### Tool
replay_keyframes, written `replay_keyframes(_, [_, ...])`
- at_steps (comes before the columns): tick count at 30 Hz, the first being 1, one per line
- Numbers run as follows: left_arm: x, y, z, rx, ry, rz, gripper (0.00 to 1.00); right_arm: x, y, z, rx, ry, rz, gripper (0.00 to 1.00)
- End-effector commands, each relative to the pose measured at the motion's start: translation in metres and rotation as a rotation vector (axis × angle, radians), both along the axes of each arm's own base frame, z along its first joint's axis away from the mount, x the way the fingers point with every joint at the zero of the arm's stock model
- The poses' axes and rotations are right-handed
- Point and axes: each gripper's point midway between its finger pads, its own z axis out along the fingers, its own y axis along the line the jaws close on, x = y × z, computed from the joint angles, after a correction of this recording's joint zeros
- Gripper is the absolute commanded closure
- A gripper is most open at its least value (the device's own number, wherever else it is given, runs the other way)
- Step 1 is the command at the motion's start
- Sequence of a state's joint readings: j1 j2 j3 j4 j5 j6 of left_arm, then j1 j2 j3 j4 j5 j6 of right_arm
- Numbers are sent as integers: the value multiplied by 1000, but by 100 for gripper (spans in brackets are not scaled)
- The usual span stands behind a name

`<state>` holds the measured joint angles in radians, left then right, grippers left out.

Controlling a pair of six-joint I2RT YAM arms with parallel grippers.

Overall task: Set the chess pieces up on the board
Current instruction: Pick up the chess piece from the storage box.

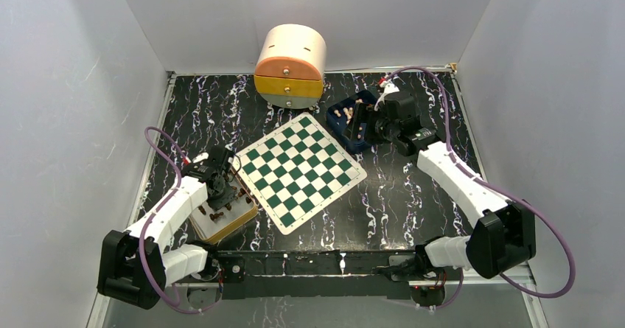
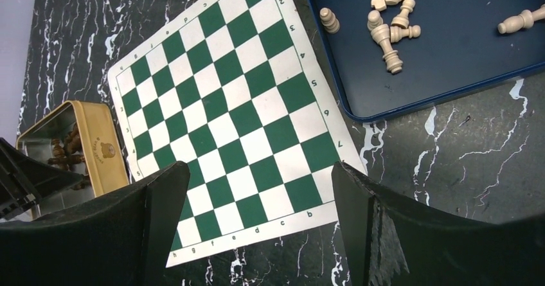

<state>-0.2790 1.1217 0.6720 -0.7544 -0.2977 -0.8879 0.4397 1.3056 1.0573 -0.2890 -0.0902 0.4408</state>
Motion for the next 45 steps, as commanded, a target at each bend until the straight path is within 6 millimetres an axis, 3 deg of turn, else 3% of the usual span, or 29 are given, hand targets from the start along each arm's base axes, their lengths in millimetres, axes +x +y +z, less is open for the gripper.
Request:
replay_keyframes(1, [2, 8, 4, 42, -22, 18, 85, -6, 5, 21, 49, -50, 33, 10])
replay_keyframes(6, [6, 12, 20, 68, -39, 12, 100, -19, 5, 17, 73, -34, 51, 10])
replay_keyframes(10, [17, 17, 48, 101, -86, 0, 100, -23, -5, 11, 31, -19, 20, 9])
replay_keyframes(13, [29, 16, 69, 105, -140, -34, 100, -30, -5, 12, 43, -15, 35, 2])
replay_keyframes(16, [41, 14, 89, 106, -194, -71, 100, -41, -1, 18, 87, -4, 60, 2])
replay_keyframes(21, [65, 6, 106, 116, -237, -192, 100, -53, 1, 25, 137, -4, 74, 1])
replay_keyframes(25, [81, -18, 110, 40, -221, -340, 100, -57, 0, 21, 146, -8, 75, 1])
replay_keyframes(31, [88, -91, 121, -268, -277, -691, 100, -69, 24, 26, 275, 41, 173, 2])
replay_keyframes(35, [76, -117, 125, -393, -328, -837, 100, -76, 52, 39, 358, 36, 302, 15])
replay_keyframes(41, [55, -154, 143, -568, -430, -1022, 100, -82, 99, 47, 385, 79, 475, 46])
replay_keyframes(45, [43, -164, 152, -564, -520, -1138, 100, -91, 127, 46, 406, 127, 604, 52])
